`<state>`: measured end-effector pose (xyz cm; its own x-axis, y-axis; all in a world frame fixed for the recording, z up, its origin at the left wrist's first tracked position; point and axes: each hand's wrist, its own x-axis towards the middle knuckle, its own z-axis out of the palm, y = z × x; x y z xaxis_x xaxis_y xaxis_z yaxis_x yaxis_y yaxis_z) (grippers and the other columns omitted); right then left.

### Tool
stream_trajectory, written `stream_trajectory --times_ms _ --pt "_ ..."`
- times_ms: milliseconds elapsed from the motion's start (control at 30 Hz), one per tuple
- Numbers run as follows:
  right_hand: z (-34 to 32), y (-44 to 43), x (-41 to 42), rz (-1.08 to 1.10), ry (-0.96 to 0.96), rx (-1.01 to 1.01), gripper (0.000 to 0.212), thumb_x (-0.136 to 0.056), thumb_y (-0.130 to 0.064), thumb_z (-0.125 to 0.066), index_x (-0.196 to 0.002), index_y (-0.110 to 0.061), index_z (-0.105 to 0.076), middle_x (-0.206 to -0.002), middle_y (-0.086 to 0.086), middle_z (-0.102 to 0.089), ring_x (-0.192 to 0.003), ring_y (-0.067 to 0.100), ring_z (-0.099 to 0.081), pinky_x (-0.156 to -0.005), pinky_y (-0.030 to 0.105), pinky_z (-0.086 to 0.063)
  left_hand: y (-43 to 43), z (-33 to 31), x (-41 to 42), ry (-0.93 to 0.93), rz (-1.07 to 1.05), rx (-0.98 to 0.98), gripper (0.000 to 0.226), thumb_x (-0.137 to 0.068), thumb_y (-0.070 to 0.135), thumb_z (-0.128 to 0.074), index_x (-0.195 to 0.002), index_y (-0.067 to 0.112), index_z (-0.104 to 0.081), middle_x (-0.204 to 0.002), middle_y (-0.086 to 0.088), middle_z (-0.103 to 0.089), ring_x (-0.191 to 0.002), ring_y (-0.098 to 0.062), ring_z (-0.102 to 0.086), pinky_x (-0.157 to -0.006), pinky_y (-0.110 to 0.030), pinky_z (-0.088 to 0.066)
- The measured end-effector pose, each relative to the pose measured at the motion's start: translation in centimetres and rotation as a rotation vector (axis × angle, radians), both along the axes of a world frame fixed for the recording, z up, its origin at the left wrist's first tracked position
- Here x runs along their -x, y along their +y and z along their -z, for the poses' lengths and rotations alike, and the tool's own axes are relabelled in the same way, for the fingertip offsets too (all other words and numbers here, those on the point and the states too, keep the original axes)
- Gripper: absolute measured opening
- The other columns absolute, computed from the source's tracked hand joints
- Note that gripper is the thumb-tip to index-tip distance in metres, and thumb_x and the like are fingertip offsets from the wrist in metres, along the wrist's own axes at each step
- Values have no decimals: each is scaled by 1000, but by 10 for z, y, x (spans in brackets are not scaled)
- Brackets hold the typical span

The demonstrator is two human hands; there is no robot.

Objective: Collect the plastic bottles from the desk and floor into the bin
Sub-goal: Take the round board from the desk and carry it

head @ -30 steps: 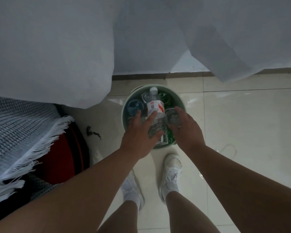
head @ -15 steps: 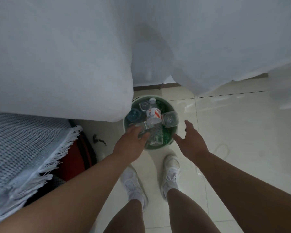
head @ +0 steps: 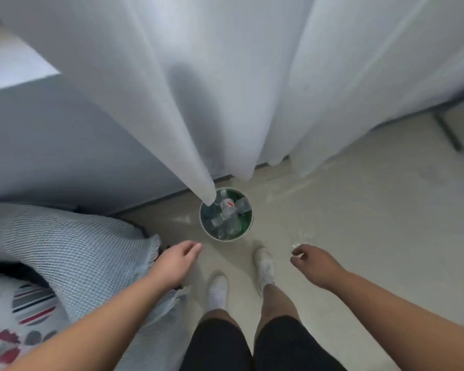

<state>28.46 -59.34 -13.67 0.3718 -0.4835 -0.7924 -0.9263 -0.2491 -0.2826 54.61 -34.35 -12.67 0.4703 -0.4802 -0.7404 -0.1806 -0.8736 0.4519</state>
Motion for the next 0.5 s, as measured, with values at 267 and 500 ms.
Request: stream_trajectory --times_ms 267,500 --pt "-104 74 95 626 -141 -80 14 -93 -31 -62 -102 -23 -70 -91 4 -73 -67 18 -68 -58 29 -50 12 -84 18 56 77 85 22 -101 43 -53 -100 29 -71 -91 7 -76 -83 -14 -72 -85 -36 -56" --pt "-124 157 207 1121 -169 -126 13 -94 -26 -62 -101 -19 -71 -95 10 -75 -66 20 -67 -55 30 -52 -22 -96 58 -2 448 5 16 -99 39 -56 -99 31 -70 -90 6 -75 -78 -11 -71 -79 -34 -57"
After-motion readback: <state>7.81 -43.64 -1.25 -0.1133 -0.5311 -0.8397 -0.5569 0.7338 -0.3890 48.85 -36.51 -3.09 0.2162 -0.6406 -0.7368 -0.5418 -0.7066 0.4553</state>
